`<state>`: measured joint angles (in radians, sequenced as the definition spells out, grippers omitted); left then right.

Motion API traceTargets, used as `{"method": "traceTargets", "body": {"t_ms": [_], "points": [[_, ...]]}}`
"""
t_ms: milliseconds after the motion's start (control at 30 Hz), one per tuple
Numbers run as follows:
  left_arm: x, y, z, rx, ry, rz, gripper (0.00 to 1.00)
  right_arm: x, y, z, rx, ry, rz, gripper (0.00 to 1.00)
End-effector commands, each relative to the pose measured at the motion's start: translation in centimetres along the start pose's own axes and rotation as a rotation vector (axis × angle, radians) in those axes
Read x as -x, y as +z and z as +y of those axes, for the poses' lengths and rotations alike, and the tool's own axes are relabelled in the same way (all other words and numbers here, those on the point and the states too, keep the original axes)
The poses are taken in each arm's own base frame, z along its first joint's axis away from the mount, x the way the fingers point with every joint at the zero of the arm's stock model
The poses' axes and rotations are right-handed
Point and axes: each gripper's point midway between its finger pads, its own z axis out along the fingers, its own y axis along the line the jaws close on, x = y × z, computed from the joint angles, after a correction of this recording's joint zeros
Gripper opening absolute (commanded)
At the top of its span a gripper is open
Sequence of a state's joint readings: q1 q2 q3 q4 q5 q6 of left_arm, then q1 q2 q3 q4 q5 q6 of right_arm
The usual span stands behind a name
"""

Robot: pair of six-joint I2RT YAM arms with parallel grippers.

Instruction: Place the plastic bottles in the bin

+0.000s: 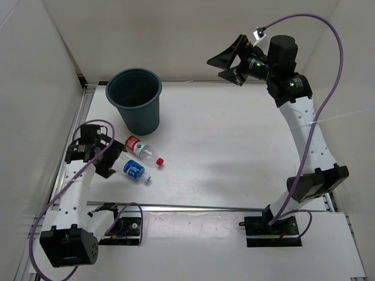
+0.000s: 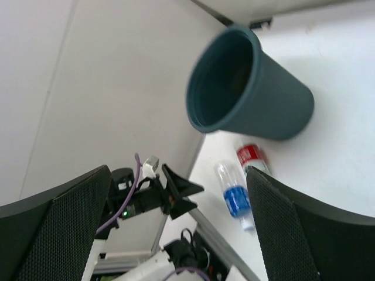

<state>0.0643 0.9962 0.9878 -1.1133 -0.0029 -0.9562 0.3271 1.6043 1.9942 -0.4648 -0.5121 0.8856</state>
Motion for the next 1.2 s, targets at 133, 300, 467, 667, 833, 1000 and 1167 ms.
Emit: {"method": "traceTargets", "body": {"t_ms": [133,300,467,667,833,1000,1167], "points": [[-1.6,4.8,-1.2,-0.155,-0.225,0.085,1.0,-1.2,-3.5,-1.9,-0.016,-0.006,0.081,1.0],[-0.9,7.3,0.4,-0.062,-0.221,0.067,1.0,0.2,-5.8,-2.8,-0.018,-0.001,0.057,1.0],[-1.3,10.9,1.4,0.009,-0.176,0.113,1.0,1.5,-7.6,-3.2,-0.022,-0.007,0.027,1.0],[-0.8,13.0,2.8,0.114,-0.092,0.104,1.0,0.9,-8.3,-4.2,-0.046,0.033,0.031,1.0],[-1.8,14.1,3.8,0.16,-0.065,0.156,0.66,0.3,-8.8,-4.7,-0.06,0.049,0.032,1.0],[-0.7,12.3,3.2,0.119,-0.099,0.118,0.53,-0.4,-9.0,-5.2,-0.068,0.061,0.039,1.0],[5.1,6.7,-0.1,0.06,-0.132,-0.08,0.53,-0.8,-9.0,-5.5,-0.074,0.071,0.045,1.0]]}}
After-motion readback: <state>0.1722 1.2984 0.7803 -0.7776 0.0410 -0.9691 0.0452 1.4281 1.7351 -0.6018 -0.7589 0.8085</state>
